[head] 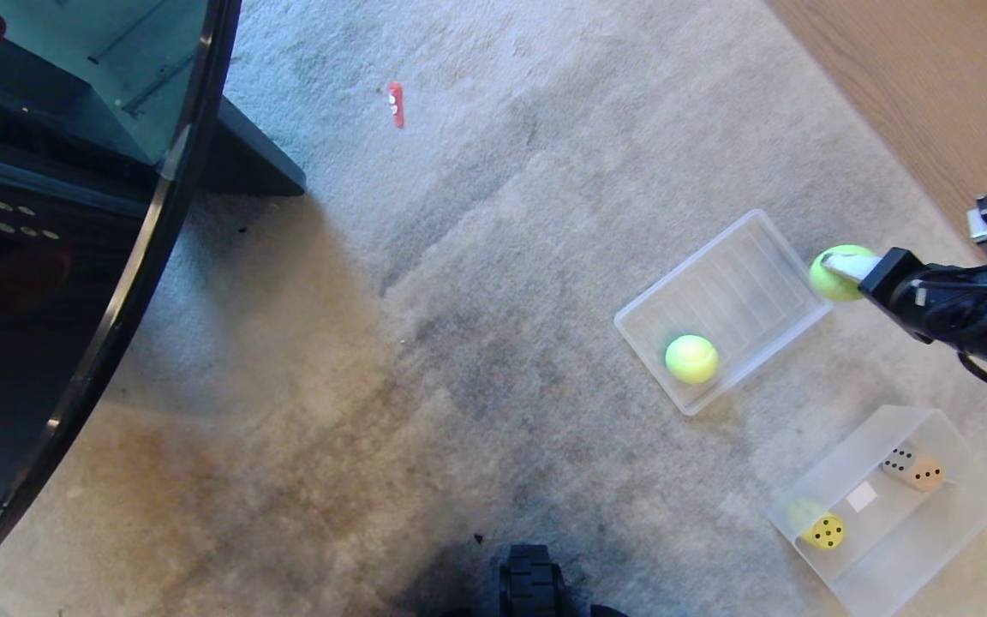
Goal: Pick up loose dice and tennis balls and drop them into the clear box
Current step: Put the ball in the box
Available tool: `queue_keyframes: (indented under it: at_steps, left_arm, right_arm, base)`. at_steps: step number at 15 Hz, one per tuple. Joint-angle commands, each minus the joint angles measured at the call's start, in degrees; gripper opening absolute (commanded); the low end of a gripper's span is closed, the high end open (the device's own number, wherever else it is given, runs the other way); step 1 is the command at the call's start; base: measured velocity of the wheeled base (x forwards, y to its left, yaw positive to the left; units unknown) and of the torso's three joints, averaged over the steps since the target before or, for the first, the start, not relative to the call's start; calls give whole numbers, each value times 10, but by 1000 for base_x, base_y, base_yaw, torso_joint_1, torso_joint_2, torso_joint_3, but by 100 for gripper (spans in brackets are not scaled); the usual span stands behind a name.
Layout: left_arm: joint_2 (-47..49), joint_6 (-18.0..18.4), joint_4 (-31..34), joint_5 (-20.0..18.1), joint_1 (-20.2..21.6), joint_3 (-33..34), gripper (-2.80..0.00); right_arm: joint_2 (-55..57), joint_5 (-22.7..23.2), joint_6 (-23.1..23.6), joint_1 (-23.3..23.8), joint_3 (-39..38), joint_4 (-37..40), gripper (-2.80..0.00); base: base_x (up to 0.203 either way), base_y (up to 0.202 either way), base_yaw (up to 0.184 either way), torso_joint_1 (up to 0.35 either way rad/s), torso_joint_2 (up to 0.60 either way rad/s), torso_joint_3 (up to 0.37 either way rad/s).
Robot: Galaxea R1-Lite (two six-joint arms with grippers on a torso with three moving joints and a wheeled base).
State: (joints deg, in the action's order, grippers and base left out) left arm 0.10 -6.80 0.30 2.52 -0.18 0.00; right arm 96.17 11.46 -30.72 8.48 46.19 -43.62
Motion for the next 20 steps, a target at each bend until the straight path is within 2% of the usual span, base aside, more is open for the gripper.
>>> queue_keyframes:
  at_steps: [1, 5, 8, 10, 11, 12, 13, 18, 19, 20]
  left_arm:
    - [0, -1, 0, 0, 0, 0, -280]
    - [0, -1, 0, 0, 0, 0, -280]
    - [0, -1, 0, 0, 0, 0, -280]
    - [0, -1, 0, 0, 0, 0, -280]
    - [0, -1, 0, 0, 0, 0, -280]
    - [0, -1, 0, 0, 0, 0, -280]
    - [0, -1, 0, 0, 0, 0, -280]
    - [0, 4, 0, -1, 0, 0, -280]
    - [0, 6, 0, -1, 0, 0, -280]
    - [0, 5, 0, -2, 0, 0, -280]
  right_arm:
    - [-199, 1, 21, 0, -30, 100, -280]
    - [-470, -2, 71, 0, -93, 289, -280]
    - [-666, 0, 147, -6, -150, 451, -280]
    - [-759, -1, 182, -37, -169, 581, -280]
    - [-791, -6, 197, -70, -174, 643, -280]
    - [-814, -24, 206, -91, -189, 677, -280]
    - [-840, -39, 210, -93, -210, 672, -280]
    - [-960, -113, 240, -84, -399, 539, -280]
    - [-962, -151, 239, -83, -423, 496, -280]
    - [-963, -155, 238, -83, -432, 488, -280]
  base:
    - [0, 0, 0, 0, 0, 0]
    - [0, 0, 0, 0, 0, 0]
    - [0, 0, 0, 0, 0, 0]
    - [0, 0, 0, 0, 0, 0]
    - [0, 0, 0, 0, 0, 0]
    - [0, 0, 0, 0, 0, 0]
    - [0, 0, 0, 0, 0, 0]
    - [0, 0, 0, 0, 0, 0]
    - [0, 0, 0, 0, 0, 0]
    - [0, 0, 0, 0, 0, 0]
